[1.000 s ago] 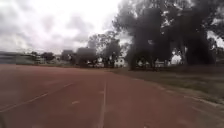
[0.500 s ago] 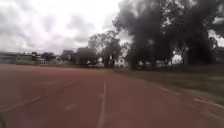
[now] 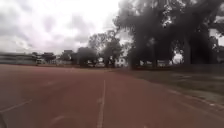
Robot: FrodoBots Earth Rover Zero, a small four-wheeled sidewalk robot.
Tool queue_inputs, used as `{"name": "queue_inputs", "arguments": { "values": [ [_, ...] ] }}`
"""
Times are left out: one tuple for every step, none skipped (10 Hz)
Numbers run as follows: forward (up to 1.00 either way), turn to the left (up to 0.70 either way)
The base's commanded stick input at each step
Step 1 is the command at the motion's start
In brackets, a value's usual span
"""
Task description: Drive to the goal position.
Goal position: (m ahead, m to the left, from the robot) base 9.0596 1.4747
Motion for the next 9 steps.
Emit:
{"name": "queue_inputs", "arguments": {
  "values": [
    [0.7, 0.0],
    [0.7, 0.0],
    [0.7, 0.0],
    [0.7, 0.0],
    [0.7, 0.0],
    [0.7, 0.0],
    [0.7, 0.0],
    [0.7, 0.0],
    [0.7, 0.0]
  ]
}}
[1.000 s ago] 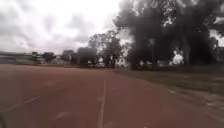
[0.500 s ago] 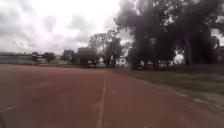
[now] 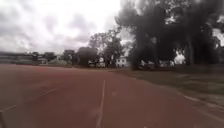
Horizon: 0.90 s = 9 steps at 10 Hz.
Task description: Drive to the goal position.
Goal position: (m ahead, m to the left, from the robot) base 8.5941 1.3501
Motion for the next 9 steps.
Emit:
{"name": "queue_inputs", "arguments": {
  "values": [
    [0.7, 0.0],
    [0.7, 0.0],
    [0.7, 0.0],
    [0.7, 0.0],
    [0.7, 0.0],
    [0.7, 0.0],
    [0.7, 0.0],
    [0.7, 0.0],
    [0.7, 0.0]
  ]
}}
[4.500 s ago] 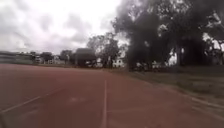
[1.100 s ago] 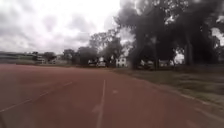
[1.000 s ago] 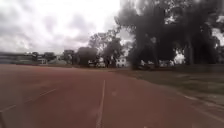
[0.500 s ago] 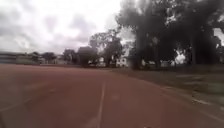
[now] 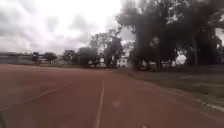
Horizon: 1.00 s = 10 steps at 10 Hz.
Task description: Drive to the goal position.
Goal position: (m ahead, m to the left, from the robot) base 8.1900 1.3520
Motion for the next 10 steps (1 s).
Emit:
{"name": "queue_inputs", "arguments": {
  "values": [
    [0.7, 0.0],
    [0.7, 0.0],
    [0.7, 0.0],
    [0.7, 0.0],
    [0.7, 0.0],
    [0.7, 0.0],
    [0.7, 0.0],
    [0.7, 0.0],
    [0.7, 0.0],
    [0.7, 0.0]
  ]
}}
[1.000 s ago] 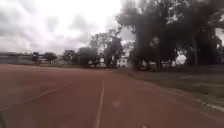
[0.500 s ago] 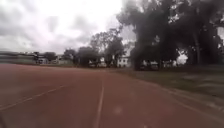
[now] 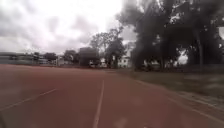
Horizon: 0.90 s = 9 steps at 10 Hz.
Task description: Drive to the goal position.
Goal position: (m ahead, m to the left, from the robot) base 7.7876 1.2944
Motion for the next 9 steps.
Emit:
{"name": "queue_inputs", "arguments": {
  "values": [
    [0.7, 0.07],
    [0.7, 0.25],
    [0.7, 0.35],
    [0.7, 0.35],
    [0.7, 0.0],
    [0.7, 0.0],
    [0.7, 0.0],
    [0.7, 0.0],
    [0.7, 0.0]
  ]
}}
